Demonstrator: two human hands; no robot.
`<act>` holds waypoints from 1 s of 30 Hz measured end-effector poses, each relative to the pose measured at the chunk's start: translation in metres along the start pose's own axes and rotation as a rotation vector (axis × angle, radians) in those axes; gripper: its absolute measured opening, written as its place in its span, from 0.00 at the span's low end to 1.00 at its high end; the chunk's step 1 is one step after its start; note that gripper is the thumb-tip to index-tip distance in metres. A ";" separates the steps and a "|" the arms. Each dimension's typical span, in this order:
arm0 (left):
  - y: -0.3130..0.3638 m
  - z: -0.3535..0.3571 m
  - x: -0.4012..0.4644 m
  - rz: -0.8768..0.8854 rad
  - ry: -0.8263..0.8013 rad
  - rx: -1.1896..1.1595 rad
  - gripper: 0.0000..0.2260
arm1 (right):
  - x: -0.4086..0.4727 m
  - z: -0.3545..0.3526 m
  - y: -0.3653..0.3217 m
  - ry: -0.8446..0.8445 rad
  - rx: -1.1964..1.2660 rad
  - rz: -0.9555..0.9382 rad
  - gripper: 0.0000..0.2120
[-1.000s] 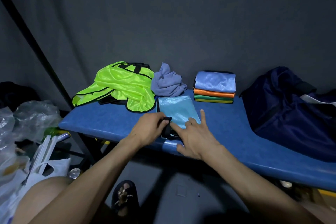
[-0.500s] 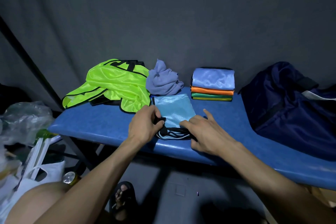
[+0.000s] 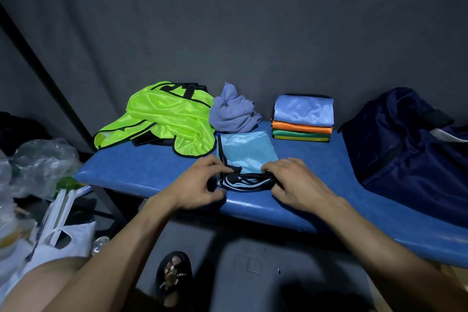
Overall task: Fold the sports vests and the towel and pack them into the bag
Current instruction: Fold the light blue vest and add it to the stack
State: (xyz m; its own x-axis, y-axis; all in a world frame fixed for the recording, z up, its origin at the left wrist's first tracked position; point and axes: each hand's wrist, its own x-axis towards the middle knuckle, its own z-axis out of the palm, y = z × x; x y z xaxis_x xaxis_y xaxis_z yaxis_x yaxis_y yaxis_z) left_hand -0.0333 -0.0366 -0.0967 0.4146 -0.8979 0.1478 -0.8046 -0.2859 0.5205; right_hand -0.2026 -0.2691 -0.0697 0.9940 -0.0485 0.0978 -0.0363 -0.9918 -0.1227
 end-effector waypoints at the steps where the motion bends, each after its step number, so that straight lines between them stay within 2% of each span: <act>1: -0.002 0.002 -0.001 0.037 0.028 0.051 0.25 | 0.000 -0.001 0.001 0.014 0.024 -0.005 0.22; 5: -0.002 0.008 0.001 0.069 0.098 0.202 0.25 | -0.002 -0.006 0.006 0.043 0.109 0.001 0.22; 9: 0.002 0.012 0.001 0.041 0.122 0.234 0.25 | -0.008 -0.004 0.018 0.001 0.174 -0.006 0.25; 12: 0.007 0.016 0.005 -0.051 0.179 0.172 0.24 | -0.012 0.002 0.023 0.002 0.185 -0.013 0.30; 17: 0.011 0.017 0.016 -0.147 0.263 -0.014 0.21 | -0.007 0.014 0.014 0.130 0.168 0.003 0.29; 21: 0.003 0.015 0.010 -0.051 0.185 -0.007 0.17 | -0.005 0.016 0.016 0.190 0.170 0.006 0.24; 26: -0.006 0.010 -0.003 0.165 0.177 0.241 0.20 | -0.007 0.004 0.018 0.146 0.294 0.027 0.17; 28: -0.002 0.008 -0.005 0.175 0.151 0.195 0.21 | -0.011 -0.005 0.016 0.089 0.356 0.043 0.14; 30: 0.005 0.008 -0.008 0.106 0.082 0.052 0.22 | -0.016 -0.013 0.016 -0.007 0.478 0.095 0.12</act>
State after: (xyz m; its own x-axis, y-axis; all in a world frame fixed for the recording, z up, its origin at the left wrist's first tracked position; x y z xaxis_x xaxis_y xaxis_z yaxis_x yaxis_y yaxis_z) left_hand -0.0440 -0.0335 -0.1021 0.3581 -0.8941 0.2691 -0.8657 -0.2100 0.4543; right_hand -0.2209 -0.2857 -0.0603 0.9894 -0.1335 0.0577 -0.0771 -0.8177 -0.5705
